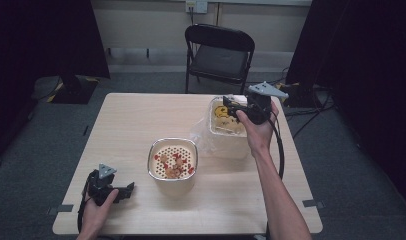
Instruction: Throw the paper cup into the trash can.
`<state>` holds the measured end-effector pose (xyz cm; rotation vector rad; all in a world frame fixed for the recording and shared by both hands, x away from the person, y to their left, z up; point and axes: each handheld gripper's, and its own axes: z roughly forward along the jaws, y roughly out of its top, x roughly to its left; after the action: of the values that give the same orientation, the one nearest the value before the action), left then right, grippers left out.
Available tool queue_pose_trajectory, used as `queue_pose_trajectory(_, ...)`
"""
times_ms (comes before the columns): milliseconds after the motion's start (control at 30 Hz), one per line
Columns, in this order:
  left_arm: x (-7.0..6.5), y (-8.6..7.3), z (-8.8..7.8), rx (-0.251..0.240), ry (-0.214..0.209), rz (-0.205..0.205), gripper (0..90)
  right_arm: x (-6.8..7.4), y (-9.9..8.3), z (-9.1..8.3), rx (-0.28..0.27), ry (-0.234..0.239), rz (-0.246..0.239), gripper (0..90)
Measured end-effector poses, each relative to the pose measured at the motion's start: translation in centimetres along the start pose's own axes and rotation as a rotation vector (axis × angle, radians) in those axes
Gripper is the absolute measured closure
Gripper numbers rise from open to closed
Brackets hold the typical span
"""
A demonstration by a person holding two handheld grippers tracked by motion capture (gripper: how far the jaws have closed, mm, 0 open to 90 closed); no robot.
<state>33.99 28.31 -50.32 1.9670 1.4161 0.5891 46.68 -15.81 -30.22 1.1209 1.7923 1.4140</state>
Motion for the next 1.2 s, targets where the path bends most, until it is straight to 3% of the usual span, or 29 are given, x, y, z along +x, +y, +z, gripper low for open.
queue_pose_trajectory(133,0.0,0.0,0.0,0.000,0.000,0.000,0.0,0.4,-0.8,-1.2,0.009,0.020,0.010,17.7)
queue_pose_trajectory(233,0.0,0.0,0.0,0.000,0.000,0.000,0.0,0.8,-1.8,-1.9,0.037,0.004,-0.012,17.1)
queue_pose_trajectory(667,0.0,0.0,0.0,0.000,0.000,0.000,0.0,1.8,-5.4,-6.6,0.050,-0.014,-0.032,16.9)
queue_pose_trajectory(867,0.0,0.0,0.0,0.000,0.000,0.000,0.0,2.1,-8.7,-8.7,0.076,-0.014,-0.026,16.9)
queue_pose_trajectory(1200,0.0,0.0,0.0,0.000,0.000,0.000,0.0,2.3,-14.0,-9.6,0.147,-0.013,-0.021,16.8)
